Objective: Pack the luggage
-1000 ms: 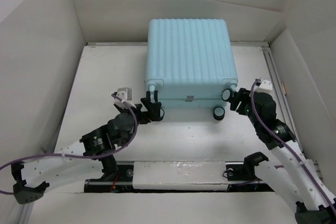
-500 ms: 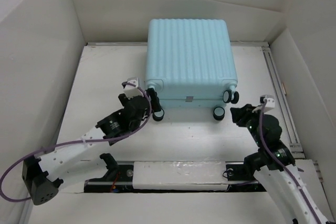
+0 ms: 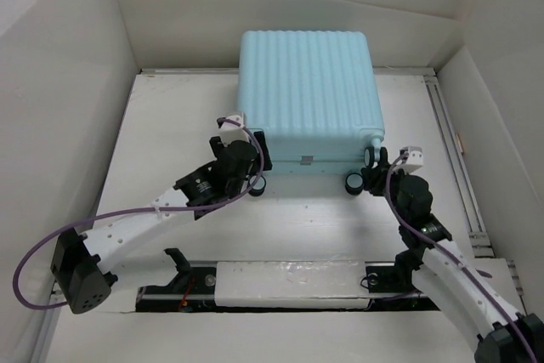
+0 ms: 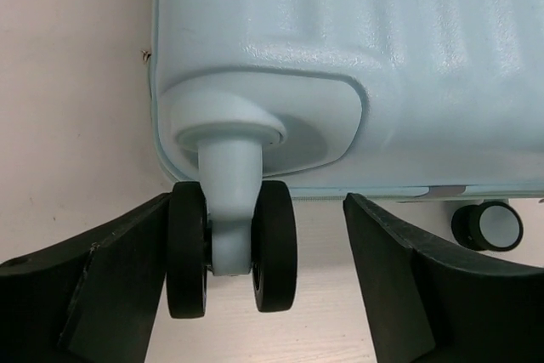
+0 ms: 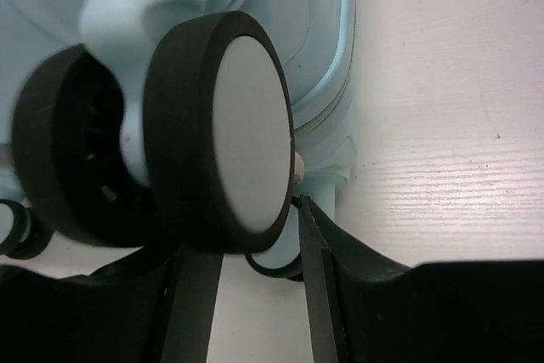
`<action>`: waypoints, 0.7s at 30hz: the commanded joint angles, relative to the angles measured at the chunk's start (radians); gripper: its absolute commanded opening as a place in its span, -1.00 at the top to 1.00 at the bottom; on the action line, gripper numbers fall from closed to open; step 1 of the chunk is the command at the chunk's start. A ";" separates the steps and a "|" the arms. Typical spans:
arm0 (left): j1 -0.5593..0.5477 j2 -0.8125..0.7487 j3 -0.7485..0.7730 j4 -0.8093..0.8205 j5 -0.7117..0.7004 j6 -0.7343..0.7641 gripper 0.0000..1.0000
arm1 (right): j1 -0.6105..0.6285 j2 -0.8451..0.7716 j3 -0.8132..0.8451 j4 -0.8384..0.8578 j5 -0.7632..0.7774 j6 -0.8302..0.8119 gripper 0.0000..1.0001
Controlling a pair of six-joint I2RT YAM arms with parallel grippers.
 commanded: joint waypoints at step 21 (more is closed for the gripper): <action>0.108 -0.051 -0.034 0.139 0.238 0.031 -0.24 | -0.087 0.332 -0.138 0.793 -0.008 -0.013 0.06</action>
